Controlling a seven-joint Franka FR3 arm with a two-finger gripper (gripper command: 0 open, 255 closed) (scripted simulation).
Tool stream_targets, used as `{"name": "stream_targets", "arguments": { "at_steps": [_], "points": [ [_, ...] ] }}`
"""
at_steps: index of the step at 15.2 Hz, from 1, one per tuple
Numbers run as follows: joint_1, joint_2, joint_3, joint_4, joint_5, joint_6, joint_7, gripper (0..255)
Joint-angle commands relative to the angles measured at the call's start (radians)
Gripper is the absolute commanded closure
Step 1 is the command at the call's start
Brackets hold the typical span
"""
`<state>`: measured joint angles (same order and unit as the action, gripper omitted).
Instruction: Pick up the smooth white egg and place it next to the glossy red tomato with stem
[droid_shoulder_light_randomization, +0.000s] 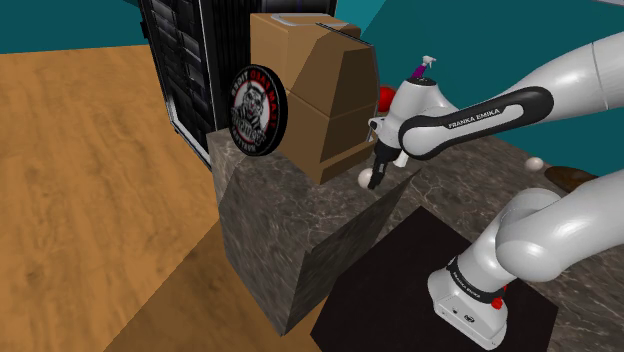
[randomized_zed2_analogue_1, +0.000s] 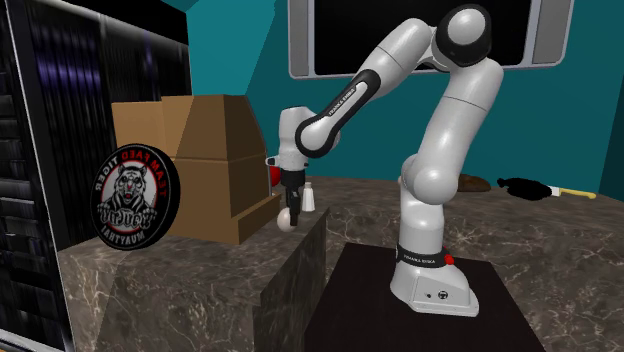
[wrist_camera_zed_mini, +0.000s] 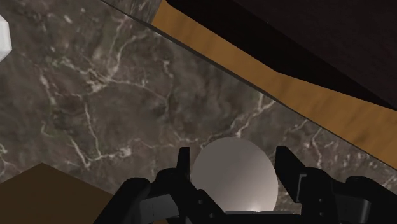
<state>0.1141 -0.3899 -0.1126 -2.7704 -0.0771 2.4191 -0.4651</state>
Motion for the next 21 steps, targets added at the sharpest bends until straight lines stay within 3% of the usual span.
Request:
{"name": "stream_targets", "arguments": {
  "at_steps": [1, 7, 21],
  "points": [
    [0.000, 0.000, 0.000, 0.000, 0.000, 0.000, 0.000, 255],
    [0.000, 0.000, 0.000, 0.000, 0.000, 0.000, 0.000, 255],
    [0.000, -0.136, 0.011, 0.103, 0.004, -0.238, 0.000, 255]
  ]
}}
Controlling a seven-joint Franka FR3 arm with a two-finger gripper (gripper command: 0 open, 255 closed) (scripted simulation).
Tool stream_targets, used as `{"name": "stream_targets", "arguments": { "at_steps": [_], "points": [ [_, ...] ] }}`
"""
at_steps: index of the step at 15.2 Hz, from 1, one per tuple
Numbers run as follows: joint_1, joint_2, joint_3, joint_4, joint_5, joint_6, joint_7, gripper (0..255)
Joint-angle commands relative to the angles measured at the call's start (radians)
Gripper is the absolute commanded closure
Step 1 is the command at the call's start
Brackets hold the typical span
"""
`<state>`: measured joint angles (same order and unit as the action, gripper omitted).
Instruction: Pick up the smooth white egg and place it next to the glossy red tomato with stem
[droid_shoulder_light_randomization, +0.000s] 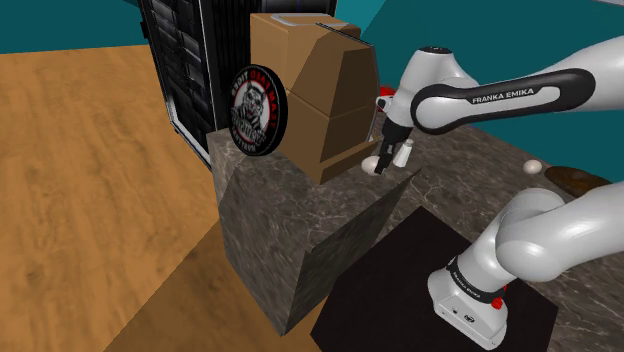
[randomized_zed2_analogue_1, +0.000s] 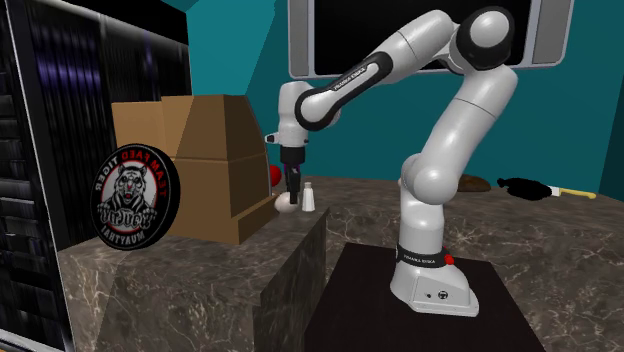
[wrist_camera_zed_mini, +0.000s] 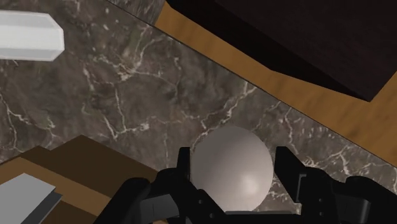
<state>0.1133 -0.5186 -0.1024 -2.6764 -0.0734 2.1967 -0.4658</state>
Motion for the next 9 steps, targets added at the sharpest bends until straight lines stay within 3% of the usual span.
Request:
{"name": "stream_targets", "arguments": {
  "at_steps": [1, 9],
  "points": [
    [0.001, -0.014, 0.002, 0.018, 0.001, -0.032, 0.000, 255],
    [0.002, -0.057, 0.008, 0.097, 0.005, -0.155, -0.001, 255]
  ]
}}
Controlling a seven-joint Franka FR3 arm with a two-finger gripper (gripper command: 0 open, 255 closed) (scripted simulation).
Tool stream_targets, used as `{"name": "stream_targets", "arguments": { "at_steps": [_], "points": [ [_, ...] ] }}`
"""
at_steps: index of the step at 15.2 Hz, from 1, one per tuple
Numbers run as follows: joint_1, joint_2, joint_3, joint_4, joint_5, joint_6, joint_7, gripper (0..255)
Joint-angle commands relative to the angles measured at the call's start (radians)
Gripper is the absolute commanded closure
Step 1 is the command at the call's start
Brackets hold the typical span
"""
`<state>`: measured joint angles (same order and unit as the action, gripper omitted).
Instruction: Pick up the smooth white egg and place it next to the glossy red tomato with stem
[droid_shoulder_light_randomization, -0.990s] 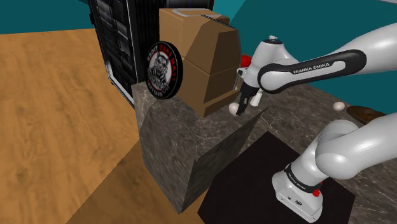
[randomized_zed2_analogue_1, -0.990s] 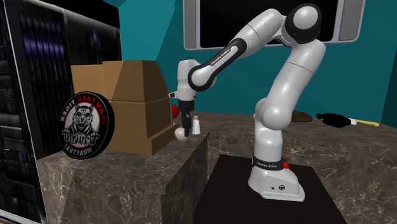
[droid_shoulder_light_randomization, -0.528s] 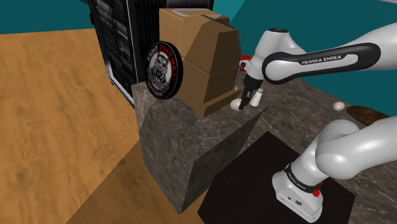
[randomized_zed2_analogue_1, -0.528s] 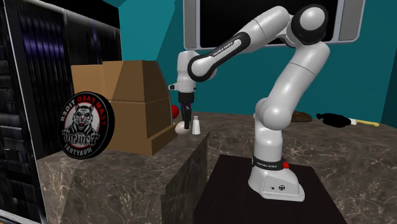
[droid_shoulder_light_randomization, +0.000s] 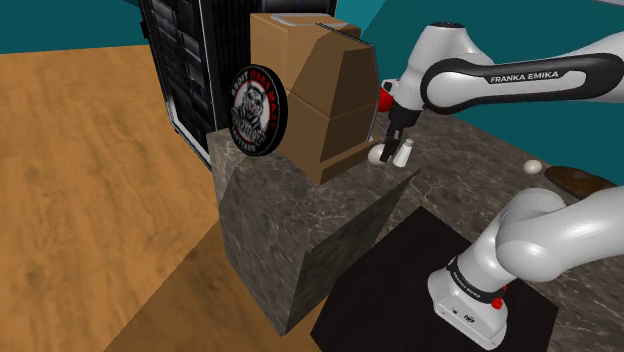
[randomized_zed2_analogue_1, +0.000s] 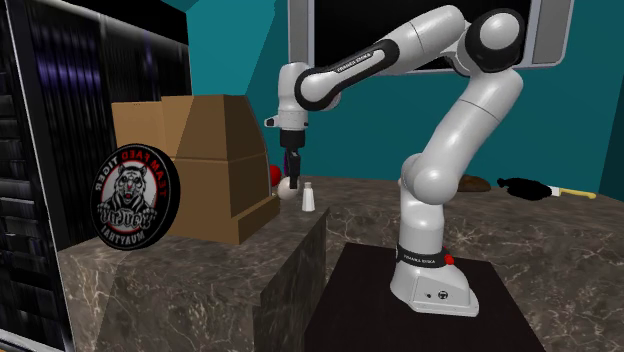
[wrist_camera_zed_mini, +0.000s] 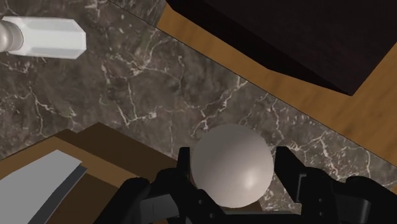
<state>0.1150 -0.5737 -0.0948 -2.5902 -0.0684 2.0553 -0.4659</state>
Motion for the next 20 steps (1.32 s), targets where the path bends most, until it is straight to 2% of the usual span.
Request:
{"name": "stream_targets", "arguments": {
  "at_steps": [1, 14, 20],
  "points": [
    [0.000, -0.006, 0.001, 0.022, 0.001, -0.028, -0.001, 255],
    [0.003, -0.034, 0.009, 0.178, 0.008, -0.212, -0.003, 255],
    [-0.039, 0.095, -0.103, 0.284, -0.031, -0.183, -0.139, 255]
  ]
}}
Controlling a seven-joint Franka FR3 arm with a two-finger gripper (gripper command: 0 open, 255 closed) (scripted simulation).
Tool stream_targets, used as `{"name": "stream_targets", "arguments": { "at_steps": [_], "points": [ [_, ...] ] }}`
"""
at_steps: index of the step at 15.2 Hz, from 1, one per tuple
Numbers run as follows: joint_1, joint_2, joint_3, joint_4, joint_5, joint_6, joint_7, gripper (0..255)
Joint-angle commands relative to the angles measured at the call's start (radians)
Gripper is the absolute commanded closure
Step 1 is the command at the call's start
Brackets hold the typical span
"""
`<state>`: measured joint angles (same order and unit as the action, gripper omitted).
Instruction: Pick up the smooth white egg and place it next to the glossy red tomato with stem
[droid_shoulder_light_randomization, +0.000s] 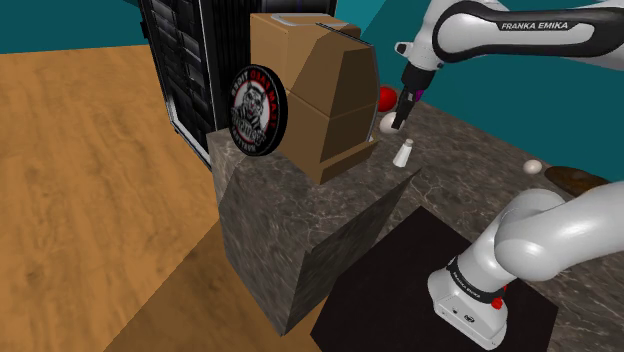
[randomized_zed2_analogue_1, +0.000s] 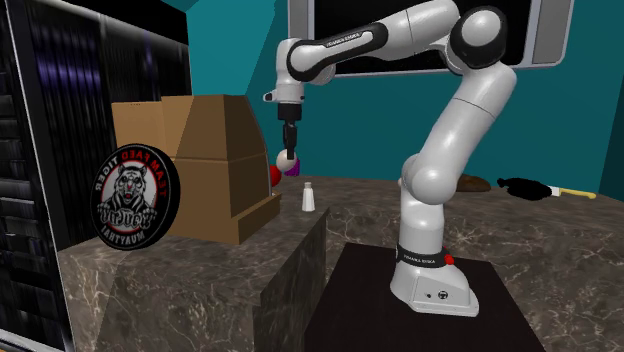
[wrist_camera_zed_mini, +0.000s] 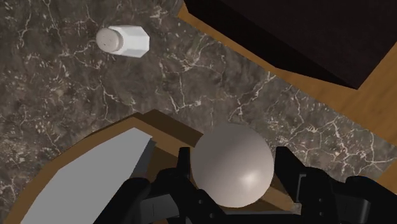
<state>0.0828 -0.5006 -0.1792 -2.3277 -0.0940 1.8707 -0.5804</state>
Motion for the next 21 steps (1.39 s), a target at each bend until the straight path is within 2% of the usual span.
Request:
{"name": "stream_targets", "arguments": {
  "at_steps": [1, 6, 11, 16, 21],
  "points": [
    [-0.012, 0.046, -0.037, 0.043, -0.008, 0.006, -0.048, 255],
    [-0.035, 0.179, -0.125, 0.166, -0.004, 0.020, -0.164, 255],
    [-0.057, 0.331, -0.206, 0.318, 0.033, 0.019, -0.288, 255],
    [-0.094, 0.506, -0.274, 0.503, 0.107, -0.004, -0.418, 255],
    [-0.167, 0.705, -0.314, 0.733, 0.207, -0.061, -0.542, 255]
  ]
}}
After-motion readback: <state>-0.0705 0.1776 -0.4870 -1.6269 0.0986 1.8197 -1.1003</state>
